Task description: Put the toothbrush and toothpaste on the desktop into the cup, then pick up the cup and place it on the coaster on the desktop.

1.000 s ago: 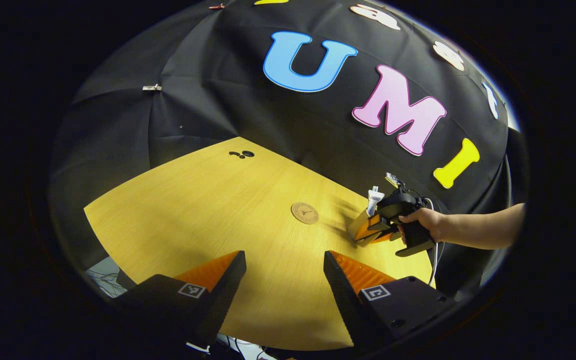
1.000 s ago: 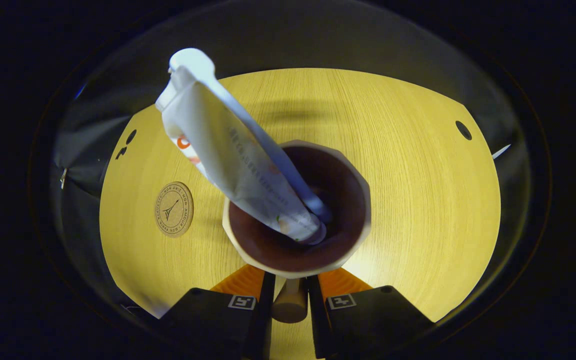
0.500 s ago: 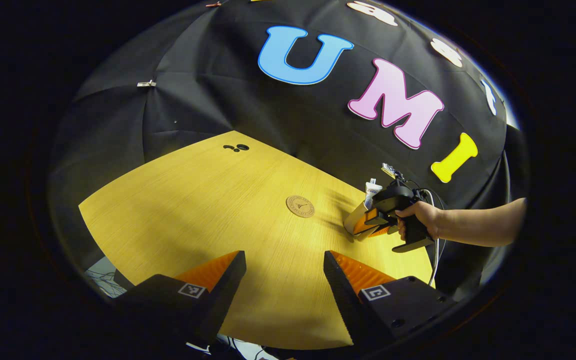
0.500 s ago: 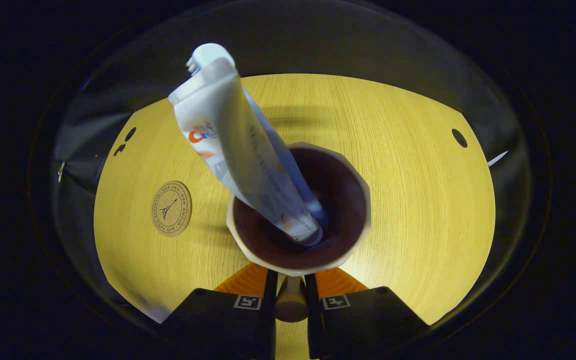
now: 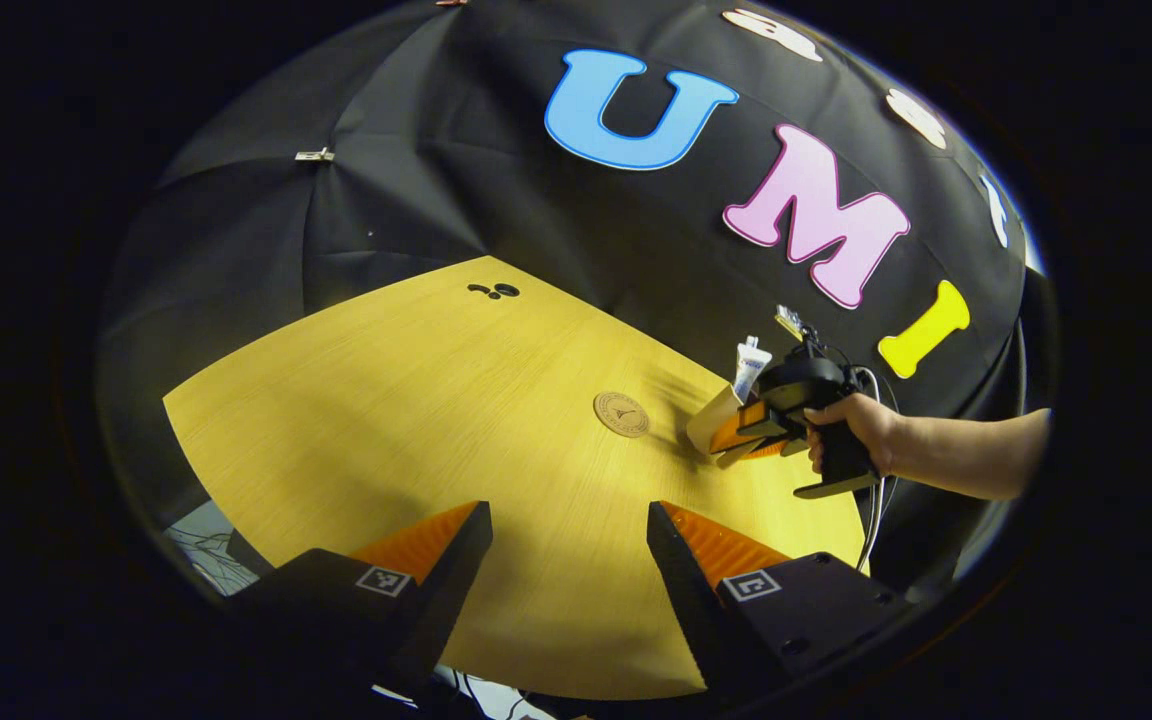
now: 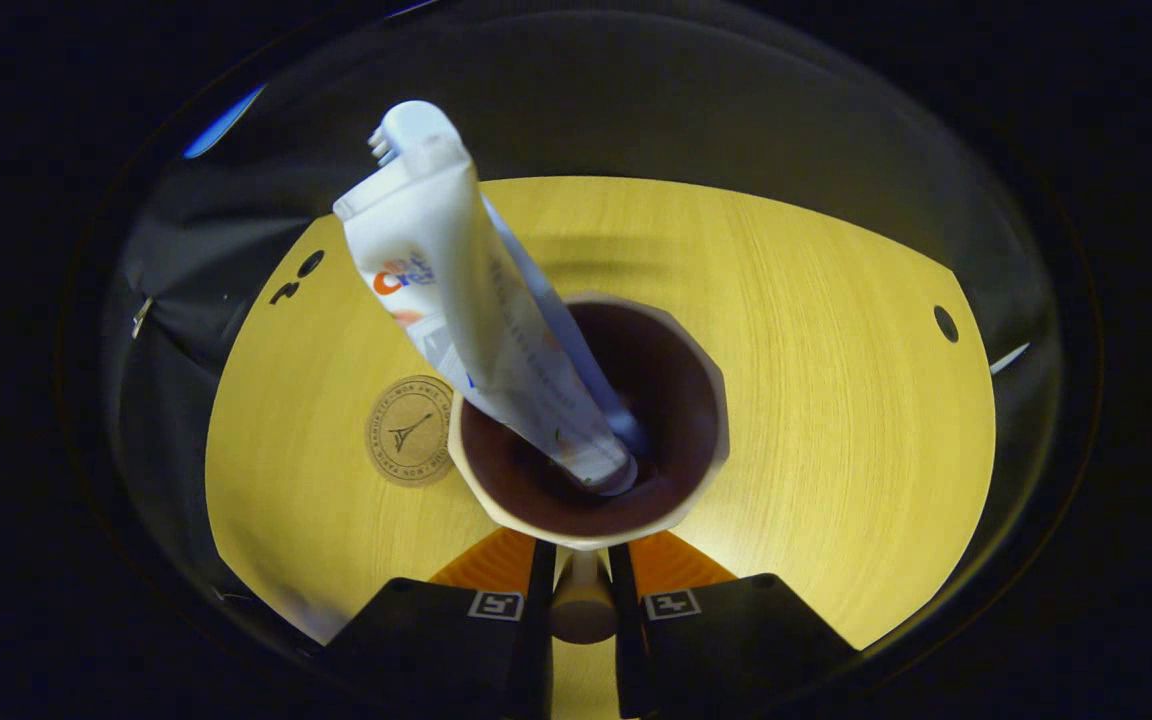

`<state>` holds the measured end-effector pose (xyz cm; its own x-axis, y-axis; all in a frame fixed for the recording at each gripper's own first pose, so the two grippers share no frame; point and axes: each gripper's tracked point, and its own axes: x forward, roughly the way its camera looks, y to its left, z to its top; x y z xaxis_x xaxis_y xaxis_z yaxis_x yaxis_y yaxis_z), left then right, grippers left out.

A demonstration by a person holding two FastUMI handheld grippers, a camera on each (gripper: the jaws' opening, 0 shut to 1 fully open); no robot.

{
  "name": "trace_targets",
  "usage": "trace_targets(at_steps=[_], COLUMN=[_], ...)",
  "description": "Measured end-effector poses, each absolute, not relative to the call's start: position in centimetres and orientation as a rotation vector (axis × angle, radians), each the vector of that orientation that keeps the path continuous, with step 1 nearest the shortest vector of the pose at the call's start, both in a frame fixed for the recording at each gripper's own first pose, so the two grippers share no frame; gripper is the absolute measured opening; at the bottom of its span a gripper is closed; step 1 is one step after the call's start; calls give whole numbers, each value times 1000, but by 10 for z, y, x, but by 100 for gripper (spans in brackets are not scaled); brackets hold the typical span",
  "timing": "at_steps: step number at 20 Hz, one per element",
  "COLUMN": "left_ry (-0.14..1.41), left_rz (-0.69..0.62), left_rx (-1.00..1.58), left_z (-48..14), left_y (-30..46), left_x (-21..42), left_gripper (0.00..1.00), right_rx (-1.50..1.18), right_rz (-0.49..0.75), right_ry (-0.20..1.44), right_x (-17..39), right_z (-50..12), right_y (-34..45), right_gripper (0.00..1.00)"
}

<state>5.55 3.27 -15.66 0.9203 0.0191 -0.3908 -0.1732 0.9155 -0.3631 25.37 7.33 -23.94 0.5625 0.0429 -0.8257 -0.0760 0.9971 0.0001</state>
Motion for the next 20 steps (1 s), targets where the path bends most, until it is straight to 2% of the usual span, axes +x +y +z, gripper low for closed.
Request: trace_targets(at_steps=[5, 11, 20], left_ry=[409, 402, 401], left_rz=[112, 167, 254], left_rx=[-412, -404, -426], left_z=[-166, -164, -173], left_y=[39, 53, 80], left_x=[50, 36, 5], left_gripper=[97, 96, 96], right_rx=[-76, -133, -192], right_rz=[144, 204, 211], right_ry=[966, 1006, 1032], right_x=[260, 258, 257], right_z=[-227, -251, -270], right_y=[125, 166, 188], right_gripper=[28, 29, 29])
